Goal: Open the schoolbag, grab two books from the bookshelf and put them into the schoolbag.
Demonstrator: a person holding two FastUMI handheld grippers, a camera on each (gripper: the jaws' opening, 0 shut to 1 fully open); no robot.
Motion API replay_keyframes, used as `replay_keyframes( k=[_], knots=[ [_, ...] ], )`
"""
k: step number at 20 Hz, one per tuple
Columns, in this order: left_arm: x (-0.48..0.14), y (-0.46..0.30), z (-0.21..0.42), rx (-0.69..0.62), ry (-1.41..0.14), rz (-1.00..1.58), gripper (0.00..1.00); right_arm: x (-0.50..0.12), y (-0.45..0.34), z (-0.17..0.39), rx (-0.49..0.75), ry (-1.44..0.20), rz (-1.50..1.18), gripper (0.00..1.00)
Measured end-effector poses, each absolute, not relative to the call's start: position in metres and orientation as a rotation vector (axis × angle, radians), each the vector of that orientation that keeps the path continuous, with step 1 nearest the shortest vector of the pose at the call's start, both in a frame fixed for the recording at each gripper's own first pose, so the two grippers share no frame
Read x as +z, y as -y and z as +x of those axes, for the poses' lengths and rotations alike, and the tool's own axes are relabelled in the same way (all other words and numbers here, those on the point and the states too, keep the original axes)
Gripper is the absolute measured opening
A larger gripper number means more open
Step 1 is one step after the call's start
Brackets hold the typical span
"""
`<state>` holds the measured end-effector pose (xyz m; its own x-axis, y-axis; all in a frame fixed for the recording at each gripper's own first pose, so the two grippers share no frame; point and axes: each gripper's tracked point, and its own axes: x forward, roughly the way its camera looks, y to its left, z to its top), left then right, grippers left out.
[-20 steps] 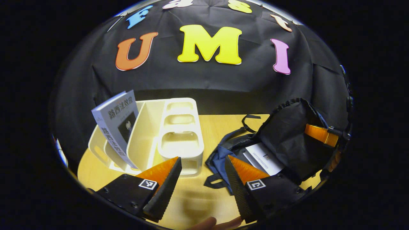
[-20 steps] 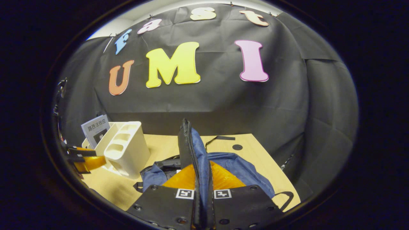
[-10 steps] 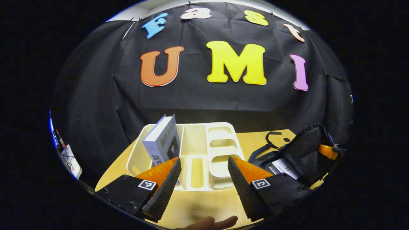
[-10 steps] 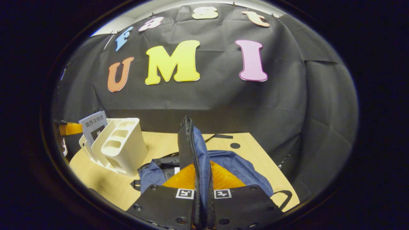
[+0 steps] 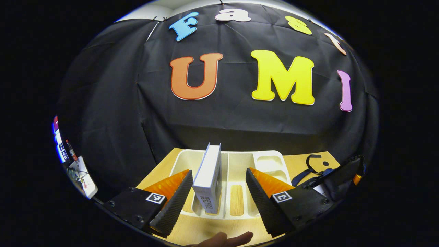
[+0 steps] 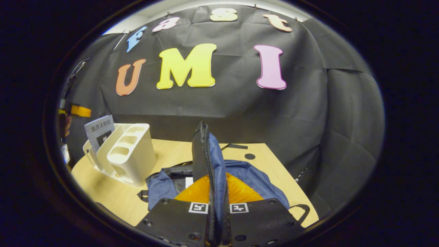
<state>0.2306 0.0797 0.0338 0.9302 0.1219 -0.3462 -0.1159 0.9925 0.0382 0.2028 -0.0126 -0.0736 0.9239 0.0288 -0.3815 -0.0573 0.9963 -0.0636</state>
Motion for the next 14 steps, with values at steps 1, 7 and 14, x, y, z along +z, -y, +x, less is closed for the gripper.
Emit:
replay_keyframes(
  k=[1, 7, 14],
  knots=[
    [0.038, -0.083, 0.238, 0.120, -0.364, 0.015, 0.99, -0.075, 0.011, 0.201, 0.046, -0.392, -0.078, 0.08],
    [0.018, -0.098, 0.273, 0.089, -0.516, 0.027, 0.97, -0.080, 0.003, 0.192, 0.048, -0.389, -0.065, 0.08],
    [-0.018, -0.099, 0.305, 0.028, -0.715, 0.102, 0.97, -0.084, 0.000, 0.188, 0.050, -0.375, -0.073, 0.08]
  ],
)
